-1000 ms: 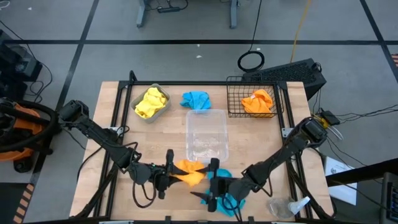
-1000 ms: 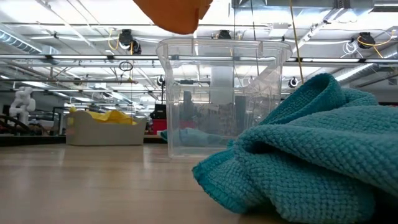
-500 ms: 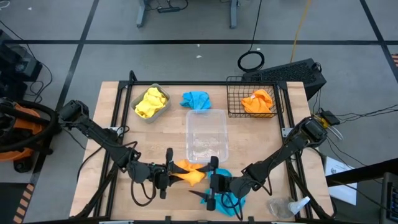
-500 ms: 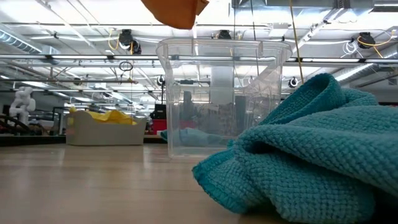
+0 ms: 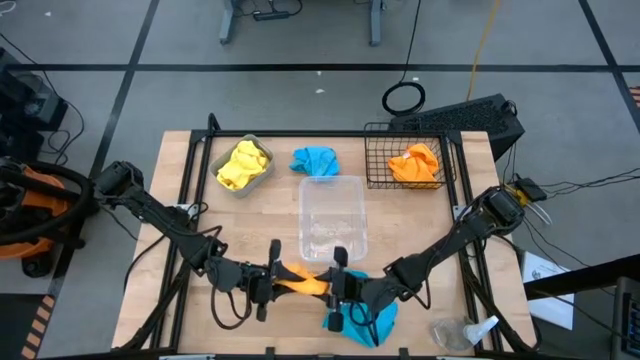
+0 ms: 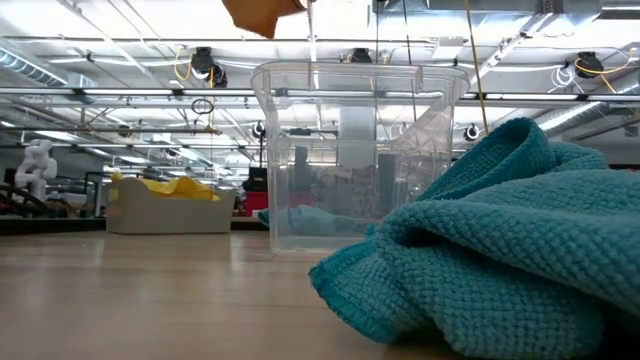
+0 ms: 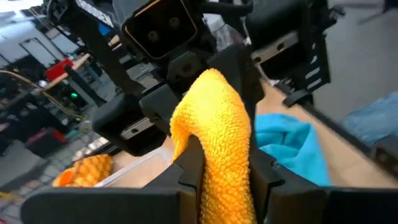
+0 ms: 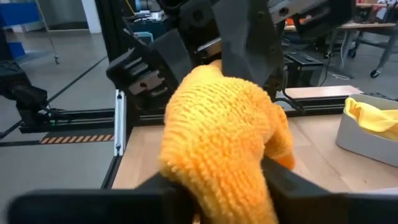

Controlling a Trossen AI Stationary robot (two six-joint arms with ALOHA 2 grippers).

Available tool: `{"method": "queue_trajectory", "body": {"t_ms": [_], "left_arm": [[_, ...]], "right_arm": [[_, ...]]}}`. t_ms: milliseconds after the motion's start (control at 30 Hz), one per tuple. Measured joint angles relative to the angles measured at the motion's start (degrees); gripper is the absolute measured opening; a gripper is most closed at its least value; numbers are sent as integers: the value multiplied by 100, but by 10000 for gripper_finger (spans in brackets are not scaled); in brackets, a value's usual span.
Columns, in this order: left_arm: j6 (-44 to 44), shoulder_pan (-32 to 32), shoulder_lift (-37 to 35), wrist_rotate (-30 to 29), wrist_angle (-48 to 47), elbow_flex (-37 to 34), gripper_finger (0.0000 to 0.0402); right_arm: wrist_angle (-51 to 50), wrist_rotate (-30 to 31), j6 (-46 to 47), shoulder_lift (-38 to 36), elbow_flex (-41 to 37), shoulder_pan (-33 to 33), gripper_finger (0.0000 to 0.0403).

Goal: Sort microfiber towel by color & place in baskets
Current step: Put the orange towel into the black wire basket

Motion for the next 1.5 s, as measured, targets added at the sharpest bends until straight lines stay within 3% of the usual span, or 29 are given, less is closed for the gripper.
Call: {"method": "queue_trajectory", "body": {"t_ms": [133,367,500,600,800,1033,1200,1400,1500], "left_arm": [[-351,3,0,248,92,0,99],[-658,-71,-7,360,75,2,230],[-623,-217,-68,-85,36,2,290],[-602,-311,-122,-805,-16,7,318],[-434,-380,-153,-2348,-86,3,329],[-37,-330,-157,-2514,1,2,329],[131,-181,-157,-2196,1,2,329],[125,297,-157,-1129,-6,2,329],[84,541,-157,-694,-32,2,329]], "right_arm": [[-25,-47,-164,0,2,9,21],[-884,0,-242,-381,2,7,33],[-1805,146,-167,-892,-3,7,27],[-2445,417,-169,-1330,-2,8,24],[-3891,1211,-149,-2258,-2,7,29],[-5728,2480,121,-3274,-2,-413,30],[-6731,2613,538,-3636,-2,-1356,30],[-7458,2535,681,-3617,-212,-2899,31],[-7383,1866,563,-3589,-523,-3712,31]]}}
